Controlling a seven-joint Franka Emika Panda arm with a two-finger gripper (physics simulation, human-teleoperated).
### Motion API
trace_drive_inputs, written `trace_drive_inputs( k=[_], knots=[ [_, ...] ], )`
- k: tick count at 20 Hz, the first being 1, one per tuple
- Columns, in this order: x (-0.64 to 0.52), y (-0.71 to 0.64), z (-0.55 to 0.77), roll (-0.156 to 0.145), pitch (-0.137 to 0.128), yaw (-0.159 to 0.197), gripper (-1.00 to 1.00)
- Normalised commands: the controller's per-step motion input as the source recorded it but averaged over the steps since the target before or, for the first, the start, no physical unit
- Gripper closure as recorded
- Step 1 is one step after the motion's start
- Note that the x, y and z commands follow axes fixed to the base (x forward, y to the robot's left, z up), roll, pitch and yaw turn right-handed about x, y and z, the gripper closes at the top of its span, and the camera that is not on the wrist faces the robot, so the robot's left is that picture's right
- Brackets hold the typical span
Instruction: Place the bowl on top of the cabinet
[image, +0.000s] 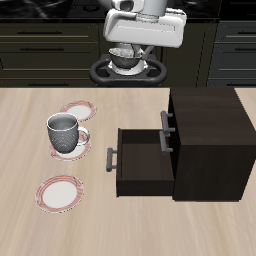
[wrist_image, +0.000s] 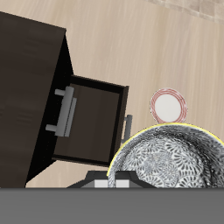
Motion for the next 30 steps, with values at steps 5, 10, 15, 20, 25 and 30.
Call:
trace_drive_inputs(
  k=[5, 10, 15, 20, 25, 30],
  knots=[
    [-0.07, 0.43, 0.04, 0.035, -0.01, -0.024, 1.0],
    [-0.12, 0.36, 0.13, 0.047, -0.031, -0.008, 1.0],
    [0.0, 0.44, 0.18, 0.03, -0.044, -0.007, 1.0],
    [0.14, 0.26, 0.06, 0.019, -0.019, -0.03, 1.0],
    [0.17, 0.27, 0.01, -0.003, -0.018, -0.017, 1.0],
    [0.08, 0.55, -0.13, 0.054, 0.018, -0.016, 1.0]
  ],
)
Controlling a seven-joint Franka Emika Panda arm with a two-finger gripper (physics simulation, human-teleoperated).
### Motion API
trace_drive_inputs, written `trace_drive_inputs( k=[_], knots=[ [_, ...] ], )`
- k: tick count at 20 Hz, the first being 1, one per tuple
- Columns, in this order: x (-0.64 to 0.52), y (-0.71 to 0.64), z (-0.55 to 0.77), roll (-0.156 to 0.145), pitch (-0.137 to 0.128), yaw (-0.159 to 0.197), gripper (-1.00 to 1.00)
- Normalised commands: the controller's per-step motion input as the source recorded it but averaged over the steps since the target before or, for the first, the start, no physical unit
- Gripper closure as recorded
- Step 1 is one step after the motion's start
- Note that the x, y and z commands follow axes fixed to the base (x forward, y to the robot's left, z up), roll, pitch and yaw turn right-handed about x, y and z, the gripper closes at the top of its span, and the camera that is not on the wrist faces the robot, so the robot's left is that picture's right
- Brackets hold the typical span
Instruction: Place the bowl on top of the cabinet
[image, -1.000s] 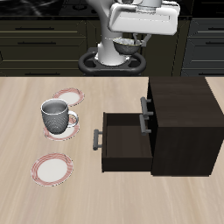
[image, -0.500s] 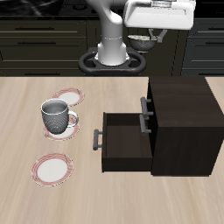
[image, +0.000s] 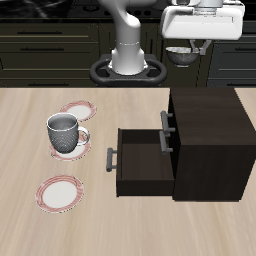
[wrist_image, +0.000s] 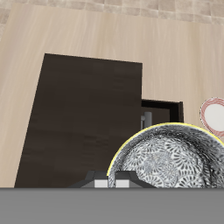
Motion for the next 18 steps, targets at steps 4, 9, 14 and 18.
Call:
trace_drive_inputs(
  k=[4, 9, 14, 18],
  knots=[
    [0.07, 0.44, -0.08, 0.041, 0.02, -0.022, 1.0],
    [0.05, 0.32, -0.1, 0.025, -0.011, 0.0, 1.0],
    [0.11, 0.05, -0.12, -0.015, 0.011, -0.015, 1.0],
    [0.02, 0.18, -0.24, 0.037, 0.02, 0.012, 1.0]
  ],
)
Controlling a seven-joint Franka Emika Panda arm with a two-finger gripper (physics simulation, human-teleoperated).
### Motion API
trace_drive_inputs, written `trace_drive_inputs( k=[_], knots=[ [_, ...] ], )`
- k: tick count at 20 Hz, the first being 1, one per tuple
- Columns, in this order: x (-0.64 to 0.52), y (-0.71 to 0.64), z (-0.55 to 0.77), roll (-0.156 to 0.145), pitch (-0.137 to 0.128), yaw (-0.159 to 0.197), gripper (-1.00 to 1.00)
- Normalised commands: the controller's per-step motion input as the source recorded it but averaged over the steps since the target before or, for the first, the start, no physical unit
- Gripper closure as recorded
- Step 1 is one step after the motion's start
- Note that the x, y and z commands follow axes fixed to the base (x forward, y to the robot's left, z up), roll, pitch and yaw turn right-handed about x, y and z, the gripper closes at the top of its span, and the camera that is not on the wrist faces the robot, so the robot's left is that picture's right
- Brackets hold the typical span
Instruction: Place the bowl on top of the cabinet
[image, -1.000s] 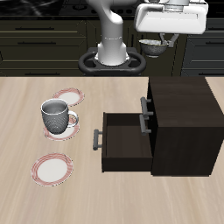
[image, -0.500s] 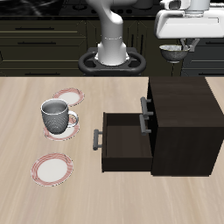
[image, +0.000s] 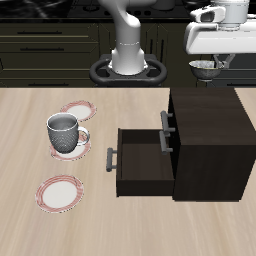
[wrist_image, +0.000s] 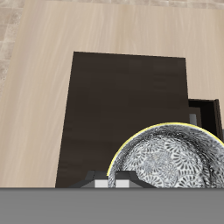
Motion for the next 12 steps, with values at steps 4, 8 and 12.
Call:
trace_drive_inputs(
  k=[4, 8, 12],
  knots=[
    [0.06, 0.04, -0.17, -0.008, 0.021, -0.017, 1.0],
    [0.07, 0.0, -0.25, 0.013, 0.029, 0.012, 1.0],
    [0.08, -0.09, -0.15, -0.014, 0.011, 0.016, 1.0]
  ],
)
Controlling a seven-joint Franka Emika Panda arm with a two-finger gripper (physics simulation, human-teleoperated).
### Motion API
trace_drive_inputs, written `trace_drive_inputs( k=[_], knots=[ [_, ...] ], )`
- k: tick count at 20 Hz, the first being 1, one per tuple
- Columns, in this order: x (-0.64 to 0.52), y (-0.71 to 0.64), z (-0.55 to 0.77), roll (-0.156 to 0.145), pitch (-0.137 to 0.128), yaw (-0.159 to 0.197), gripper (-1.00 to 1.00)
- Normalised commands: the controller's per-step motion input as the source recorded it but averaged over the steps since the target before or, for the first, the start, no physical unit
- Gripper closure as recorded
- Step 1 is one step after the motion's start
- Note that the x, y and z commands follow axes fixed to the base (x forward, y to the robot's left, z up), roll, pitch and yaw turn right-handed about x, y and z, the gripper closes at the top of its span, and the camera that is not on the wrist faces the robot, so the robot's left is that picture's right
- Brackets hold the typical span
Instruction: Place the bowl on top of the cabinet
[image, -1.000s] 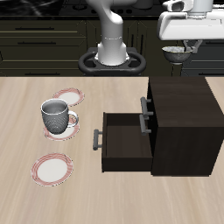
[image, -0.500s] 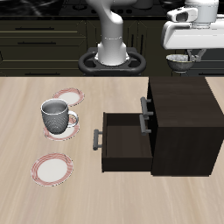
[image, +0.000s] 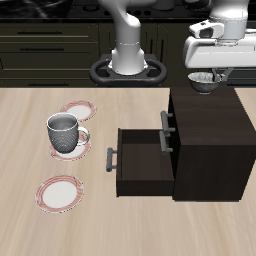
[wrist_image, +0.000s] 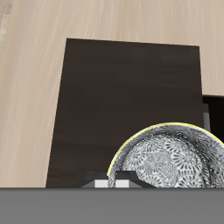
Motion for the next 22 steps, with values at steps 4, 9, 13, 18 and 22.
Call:
trace_drive_inputs(
  k=[4, 9, 13, 18, 22],
  knots=[
    [0.07, 0.03, -0.3, 0.009, 0.039, 0.016, 1.0],
    [0.01, 0.11, -0.32, 0.034, 0.062, 0.007, 1.0],
    [-0.13, 0.07, 0.01, 0.01, -0.001, 0.041, -1.0],
    [-0.07, -0.08, 0.07, -0.017, 0.002, -0.015, -1.0],
    [-0.09, -0.12, 0.12, 0.007, -0.015, 0.0, -1.0]
  ],
)
